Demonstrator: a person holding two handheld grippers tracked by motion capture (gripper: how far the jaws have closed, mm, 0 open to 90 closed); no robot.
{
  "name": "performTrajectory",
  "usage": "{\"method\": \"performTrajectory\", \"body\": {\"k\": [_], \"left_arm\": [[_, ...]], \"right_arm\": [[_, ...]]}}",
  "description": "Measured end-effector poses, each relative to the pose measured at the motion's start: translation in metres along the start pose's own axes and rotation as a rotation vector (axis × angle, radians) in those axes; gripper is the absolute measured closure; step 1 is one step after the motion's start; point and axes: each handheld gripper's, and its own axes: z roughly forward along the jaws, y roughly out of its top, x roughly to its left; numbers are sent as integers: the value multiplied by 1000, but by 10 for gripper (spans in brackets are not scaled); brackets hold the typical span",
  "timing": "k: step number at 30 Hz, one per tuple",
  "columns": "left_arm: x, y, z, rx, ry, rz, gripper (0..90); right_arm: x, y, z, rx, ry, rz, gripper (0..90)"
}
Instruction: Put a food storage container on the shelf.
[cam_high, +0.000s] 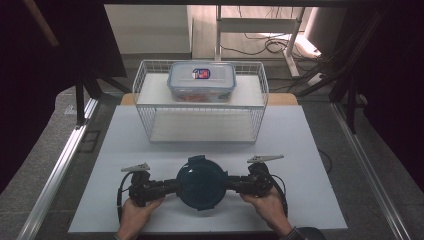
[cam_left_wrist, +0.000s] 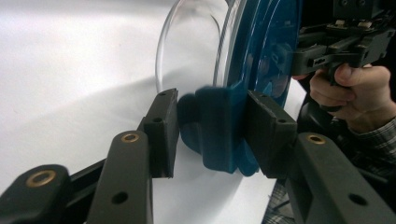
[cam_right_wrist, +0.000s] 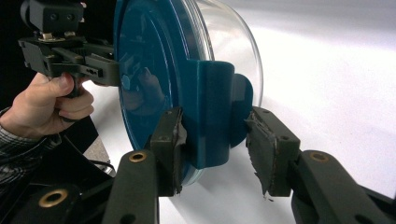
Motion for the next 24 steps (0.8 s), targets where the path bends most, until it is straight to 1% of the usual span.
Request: {"method": "performTrajectory", "body": {"k": [3,4,5,8,10,11,12,14,17,19,24], "left_arm": [[0,-3,2,-10,-8,-22,558],[0,-2,2,-13,-5,-27,563],[-1,-1,3,-7,0,-26,566],[-1,2,4,-15,0,-53,569],[-1,5,5,-12,8,-50,569],[-2,7,5,-12,7,-51,569],[-3,10,5,-15,7,-47,569],[-7,16,3,-23,11,-25,569],[-12,26,1,-41,14,-1,569],[-14,32,-1,-47,15,7,569],[-23,53,-5,-62,23,40,567]], "right_arm": [[-2,-1,0,-1,4,20,569],[-3,-1,0,-1,6,23,568],[-3,-1,0,0,6,29,568],[-5,-2,-1,-3,7,60,568],[-5,-1,-1,-1,4,71,568],[-6,0,-2,-5,-1,68,568],[-6,1,-2,-10,-1,69,569],[-6,4,-6,-25,8,68,570],[-3,12,-11,-50,2,43,570],[0,18,-15,-60,-4,31,570],[4,33,-22,-81,-12,7,569]]}}
